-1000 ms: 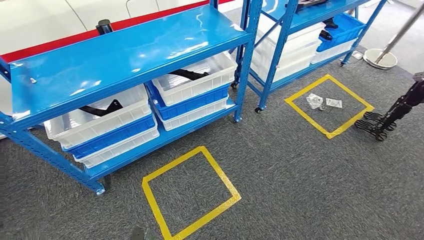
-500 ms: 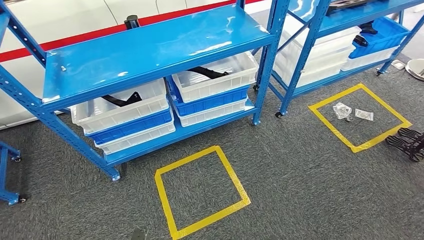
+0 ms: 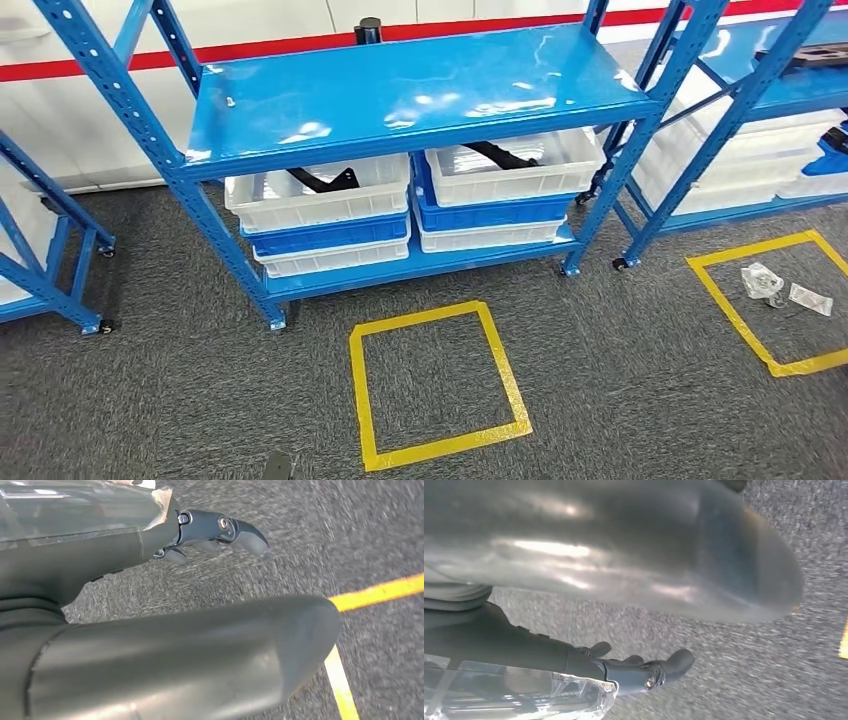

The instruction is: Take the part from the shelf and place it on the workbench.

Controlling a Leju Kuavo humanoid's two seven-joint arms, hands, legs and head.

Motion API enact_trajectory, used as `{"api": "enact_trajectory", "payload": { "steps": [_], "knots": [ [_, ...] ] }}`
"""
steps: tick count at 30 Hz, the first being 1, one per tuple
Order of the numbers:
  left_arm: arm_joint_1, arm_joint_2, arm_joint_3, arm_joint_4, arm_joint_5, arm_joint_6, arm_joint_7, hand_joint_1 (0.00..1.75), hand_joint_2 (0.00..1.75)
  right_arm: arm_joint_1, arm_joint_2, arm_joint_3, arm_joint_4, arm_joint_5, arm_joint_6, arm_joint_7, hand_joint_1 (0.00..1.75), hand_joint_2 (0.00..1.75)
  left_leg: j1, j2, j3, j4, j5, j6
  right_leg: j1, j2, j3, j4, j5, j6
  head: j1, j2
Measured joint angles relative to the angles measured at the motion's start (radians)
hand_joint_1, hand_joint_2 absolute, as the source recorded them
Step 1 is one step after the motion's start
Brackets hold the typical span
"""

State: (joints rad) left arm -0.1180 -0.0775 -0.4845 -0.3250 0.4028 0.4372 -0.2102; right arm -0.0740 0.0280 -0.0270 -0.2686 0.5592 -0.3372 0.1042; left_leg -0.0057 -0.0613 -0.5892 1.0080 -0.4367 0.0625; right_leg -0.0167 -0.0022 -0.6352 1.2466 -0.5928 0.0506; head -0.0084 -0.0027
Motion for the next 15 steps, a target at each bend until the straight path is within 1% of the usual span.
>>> {"api": "enact_trajectory", "payload": {
  "steps": [1,2,3,4,5,6,7,8,9,10,11,12,13,14,15],
  "knots": [
    [0.000,0.000,0.000,0.000,0.000,0.000,0.000,0.00,0.00,0.000,-0.001,0.000,0.000,0.000,0.000,0.000,0.00,0.00,0.003,-0.014,0.000,0.003,-0.001,-0.004,-0.005,0.010,0.027,-0.065,0.033,0.013,0.000,0.000],
    [0.000,0.000,0.000,0.000,0.000,0.000,0.000,0.00,0.00,-0.001,-0.001,0.000,0.000,0.000,0.000,0.000,0.00,0.00,0.003,-0.027,-0.002,0.008,-0.002,-0.010,-0.010,0.029,0.055,-0.133,0.060,0.021,0.002,0.000],
    [0.000,0.000,0.000,0.000,-0.001,0.000,0.000,0.00,0.00,-0.001,-0.001,0.000,0.000,0.000,0.000,0.000,0.00,0.00,0.004,-0.039,-0.005,0.012,-0.004,-0.017,-0.014,0.044,0.075,-0.184,0.079,0.022,0.003,0.000],
    [0.000,0.000,0.000,0.000,-0.001,0.000,0.000,0.00,0.00,-0.001,-0.001,0.000,0.000,0.000,0.000,0.000,0.00,0.00,0.003,-0.048,-0.009,0.015,-0.005,-0.023,-0.015,0.055,0.088,-0.212,0.087,0.018,0.004,0.000],
    [0.000,0.000,0.000,0.000,-0.001,0.000,0.000,0.00,0.00,-0.002,0.000,0.000,0.000,0.000,0.000,0.000,0.00,0.00,0.003,-0.057,-0.013,0.015,-0.003,-0.030,-0.013,0.058,0.092,-0.220,0.088,0.009,0.005,0.000],
    [0.002,0.001,0.000,0.000,-0.001,0.000,0.000,0.00,0.00,-0.003,0.000,0.000,0.000,0.000,0.000,0.000,0.00,0.00,0.005,-0.064,-0.015,0.013,-0.001,-0.034,-0.013,0.049,0.093,-0.220,0.090,0.000,0.004,0.000],
    [0.003,0.002,0.000,0.001,-0.002,0.000,0.000,0.00,0.00,-0.004,0.001,0.000,0.000,0.000,0.000,0.000,0.00,0.00,0.007,-0.064,-0.017,0.014,-0.001,-0.039,-0.014,0.040,0.096,-0.221,0.092,-0.007,0.004,0.000],
    [0.005,0.003,0.000,0.001,-0.002,0.000,0.000,0.00,0.00,-0.005,0.001,0.000,0.000,0.000,0.000,0.000,0.00,0.00,0.008,-0.046,-0.024,0.027,-0.009,-0.044,-0.015,0.031,0.096,-0.222,0.094,-0.015,0.002,0.000],
    [0.004,0.003,0.000,0.001,-0.002,0.000,0.000,0.00,0.00,-0.006,0.001,0.000,0.000,0.000,0.000,-0.001,0.00,0.00,0.008,-0.020,-0.037,0.055,-0.026,-0.048,-0.017,0.021,0.097,-0.223,0.096,-0.022,-0.001,0.000],
    [0.003,0.004,0.000,0.001,-0.001,0.000,0.000,0.00,0.00,-0.005,0.001,0.000,0.000,-0.001,0.000,-0.002,0.00,0.00,0.008,0.011,-0.062,0.107,-0.056,-0.052,-0.016,0.009,0.098,-0.224,0.095,-0.028,-0.004,0.000],
    [0.001,0.003,0.000,0.001,-0.001,0.000,0.000,0.00,0.00,-0.003,0.001,0.000,0.001,-0.001,0.000,-0.003,0.00,0.00,0.009,0.038,-0.096,0.175,-0.090,-0.056,-0.013,-0.004,0.098,-0.224,0.094,-0.033,-0.008,0.000],
    [0.001,0.003,0.000,0.001,-0.001,0.000,0.000,0.00,0.00,-0.001,0.001,0.000,0.001,-0.001,-0.001,-0.003,0.00,0.00,0.011,0.047,-0.130,0.243,-0.117,-0.059,-0.011,-0.018,0.098,-0.224,0.093,-0.036,-0.009,0.000],
    [0.001,0.003,0.000,0.001,0.000,0.000,0.001,0.00,0.00,0.000,0.000,0.000,0.001,-0.002,-0.002,-0.004,0.00,0.00,0.013,0.053,-0.157,0.293,-0.132,-0.061,-0.009,-0.030,0.098,-0.224,0.091,-0.038,-0.008,0.000],
    [0.002,0.003,0.000,0.001,0.002,0.000,0.001,0.00,0.00,-0.001,0.000,0.000,0.001,-0.003,-0.004,-0.006,0.00,0.00,0.014,0.055,-0.165,0.307,-0.127,-0.062,-0.008,-0.039,0.098,-0.224,0.090,-0.039,-0.009,0.000],
    [0.003,0.003,0.000,0.001,0.003,0.000,0.001,0.00,0.00,-0.001,-0.001,0.000,0.001,-0.003,-0.005,-0.006,0.00,0.00,0.015,0.055,-0.168,0.311,-0.122,-0.062,-0.008,-0.043,0.098,-0.223,0.090,-0.039,-0.009,0.000]
  ]
}}
